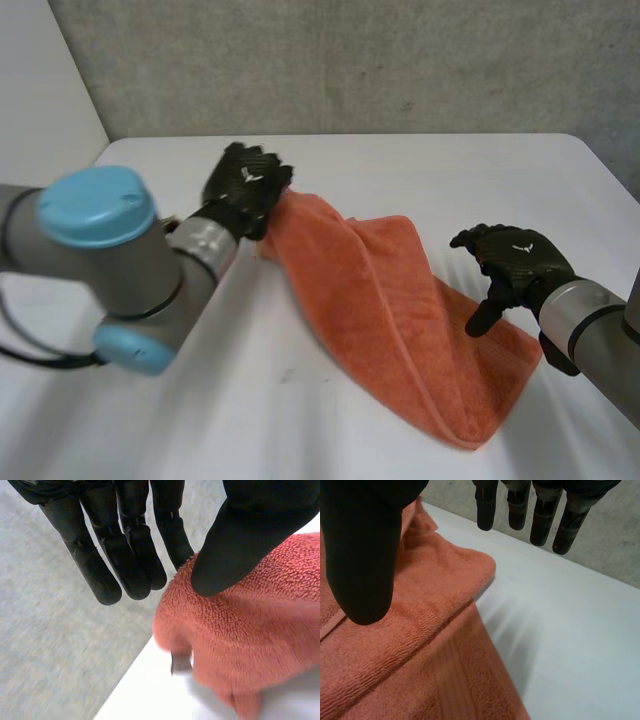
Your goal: Fold the laundry
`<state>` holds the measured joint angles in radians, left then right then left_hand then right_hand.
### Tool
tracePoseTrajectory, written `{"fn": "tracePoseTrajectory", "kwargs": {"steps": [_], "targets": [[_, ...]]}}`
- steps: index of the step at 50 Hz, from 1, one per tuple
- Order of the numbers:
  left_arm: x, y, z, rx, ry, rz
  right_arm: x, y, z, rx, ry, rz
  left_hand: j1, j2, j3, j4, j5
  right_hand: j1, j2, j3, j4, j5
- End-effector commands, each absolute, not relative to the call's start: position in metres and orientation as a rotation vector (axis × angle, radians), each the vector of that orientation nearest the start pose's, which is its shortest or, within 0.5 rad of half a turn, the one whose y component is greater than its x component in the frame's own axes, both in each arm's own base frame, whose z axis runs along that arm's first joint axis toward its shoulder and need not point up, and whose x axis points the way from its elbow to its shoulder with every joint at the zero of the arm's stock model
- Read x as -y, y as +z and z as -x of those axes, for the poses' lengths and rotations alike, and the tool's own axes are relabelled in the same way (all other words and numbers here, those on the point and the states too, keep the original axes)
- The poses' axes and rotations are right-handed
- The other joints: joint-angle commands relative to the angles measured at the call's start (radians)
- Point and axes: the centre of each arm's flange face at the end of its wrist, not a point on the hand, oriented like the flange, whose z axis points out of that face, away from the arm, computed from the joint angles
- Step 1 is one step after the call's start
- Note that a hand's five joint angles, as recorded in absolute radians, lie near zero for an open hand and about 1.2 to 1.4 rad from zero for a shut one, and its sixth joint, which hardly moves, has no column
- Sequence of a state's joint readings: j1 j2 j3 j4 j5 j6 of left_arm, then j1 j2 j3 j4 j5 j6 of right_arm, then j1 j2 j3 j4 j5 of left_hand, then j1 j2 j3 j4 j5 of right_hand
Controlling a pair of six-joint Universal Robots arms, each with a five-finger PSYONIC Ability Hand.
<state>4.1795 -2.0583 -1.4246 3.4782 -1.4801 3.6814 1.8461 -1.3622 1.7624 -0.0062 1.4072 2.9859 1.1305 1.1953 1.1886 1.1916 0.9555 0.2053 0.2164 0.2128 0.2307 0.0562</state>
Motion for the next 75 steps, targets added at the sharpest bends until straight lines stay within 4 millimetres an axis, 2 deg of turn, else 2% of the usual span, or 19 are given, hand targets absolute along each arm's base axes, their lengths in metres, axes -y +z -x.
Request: {"fn": "tracePoseTrajectory", "kwargs": {"steps": [1,5,10,12,13,15,21,27,28,36,41,44,52,56,58,59,66,70,75], "targets": [[0.231,0.194,0.263,-2.031,-1.938,-1.237,0.247,0.194,-0.222,-2.361,-1.604,0.651,0.266,0.201,0.208,0.205,0.266,-0.031,-0.042,-0.038,-0.056,-0.056],[0.206,0.173,0.250,-2.100,-1.727,-1.357,0.248,0.196,-0.225,-2.342,-1.605,0.663,0.266,0.201,0.208,0.205,0.266,-0.031,-0.042,-0.038,-0.056,-0.056],[0.187,0.162,0.245,-2.170,-1.599,-1.430,0.248,0.194,-0.227,-2.338,-1.599,0.674,0.266,0.201,0.208,0.205,0.266,-0.031,-0.042,-0.038,-0.056,-0.056],[0.178,0.162,0.248,-2.183,-1.568,-1.476,0.248,0.192,-0.227,-2.345,-1.590,0.677,0.100,0.035,0.042,0.039,0.100,-0.031,-0.042,-0.038,-0.056,-0.056],[0.175,0.165,0.250,-2.177,-1.568,-1.494,0.248,0.191,-0.227,-2.347,-1.586,0.677,-0.154,-0.219,-0.212,-0.215,-0.154,-0.031,-0.042,-0.038,-0.056,-0.056],[0.176,0.169,0.254,-2.155,-1.592,-1.501,0.248,0.191,-0.227,-2.350,-1.583,0.677,-0.385,-0.449,-0.443,-0.446,-0.384,-0.031,-0.042,-0.038,-0.056,-0.056],[0.205,0.204,0.275,-2.021,-1.821,-1.429,0.248,0.190,-0.226,-2.352,-1.582,0.678,-0.594,-0.659,-0.652,-0.655,-0.594,-0.031,-0.042,-0.038,-0.056,-0.056],[0.227,0.205,0.296,-1.960,-1.909,-1.422,0.246,0.187,-0.226,-2.357,-1.575,0.679,-0.594,-0.659,-0.652,-0.655,-0.594,-0.031,-0.042,-0.038,-0.056,-0.056],[0.237,0.199,0.307,-1.956,-1.915,-1.427,0.246,0.187,-0.226,-2.358,-1.573,0.681,-0.591,-0.656,-0.649,-0.652,-0.591,-0.031,-0.042,-0.038,-0.056,-0.056],[0.258,0.166,0.322,-2.087,-1.881,-1.411,0.245,0.184,-0.225,-2.370,-1.559,0.685,-0.582,-0.647,-0.640,-0.643,-0.582,-0.031,-0.042,-0.038,-0.056,-0.056],[0.260,0.155,0.323,-2.145,-1.836,-1.414,0.245,0.182,-0.223,-2.387,-1.545,0.678,-0.453,-0.518,-0.511,-0.514,-0.453,-0.031,-0.042,-0.038,-0.056,-0.056],[0.260,0.150,0.321,-2.168,-1.802,-1.421,0.244,0.181,-0.222,-2.397,-1.541,0.676,-0.146,-0.211,-0.204,-0.207,-0.145,-0.031,-0.042,-0.038,-0.056,-0.056],[0.252,0.148,0.314,-2.224,-1.705,-1.450,0.237,0.179,-0.220,-2.434,-1.475,0.684,0.025,-0.040,-0.033,-0.036,0.026,-0.031,-0.042,-0.038,-0.056,-0.056],[0.248,0.150,0.312,-2.247,-1.669,-1.468,0.236,0.181,-0.219,-2.433,-1.479,0.683,-0.042,-0.107,-0.100,-0.103,-0.041,-0.031,-0.042,-0.038,-0.056,-0.056],[0.247,0.151,0.312,-2.253,-1.663,-1.486,0.236,0.180,-0.219,-2.435,-1.476,0.685,-0.443,-0.508,-0.501,-0.504,-0.442,-0.031,-0.042,-0.038,-0.056,-0.056],[0.247,0.151,0.312,-2.255,-1.663,-1.490,0.235,0.181,-0.219,-2.434,-1.475,0.686,-0.505,-0.570,-0.563,-0.566,-0.505,-0.031,-0.042,-0.038,-0.056,-0.056],[0.249,0.152,0.312,-2.252,-1.675,-1.477,0.234,0.179,-0.219,-2.438,-1.464,0.685,-0.491,-0.556,-0.549,-0.552,-0.491,-0.031,-0.042,-0.038,-0.056,-0.056],[0.250,0.151,0.312,-2.254,-1.672,-1.474,0.234,0.178,-0.219,-2.440,-1.463,0.687,-0.295,-0.360,-0.353,-0.356,-0.295,-0.031,-0.042,-0.038,-0.056,-0.056],[0.254,0.154,0.311,-2.235,-1.709,-1.447,0.233,0.178,-0.219,-2.442,-1.459,0.687,0.235,0.170,0.177,0.174,0.235,-0.031,-0.042,-0.038,-0.056,-0.056]]}}
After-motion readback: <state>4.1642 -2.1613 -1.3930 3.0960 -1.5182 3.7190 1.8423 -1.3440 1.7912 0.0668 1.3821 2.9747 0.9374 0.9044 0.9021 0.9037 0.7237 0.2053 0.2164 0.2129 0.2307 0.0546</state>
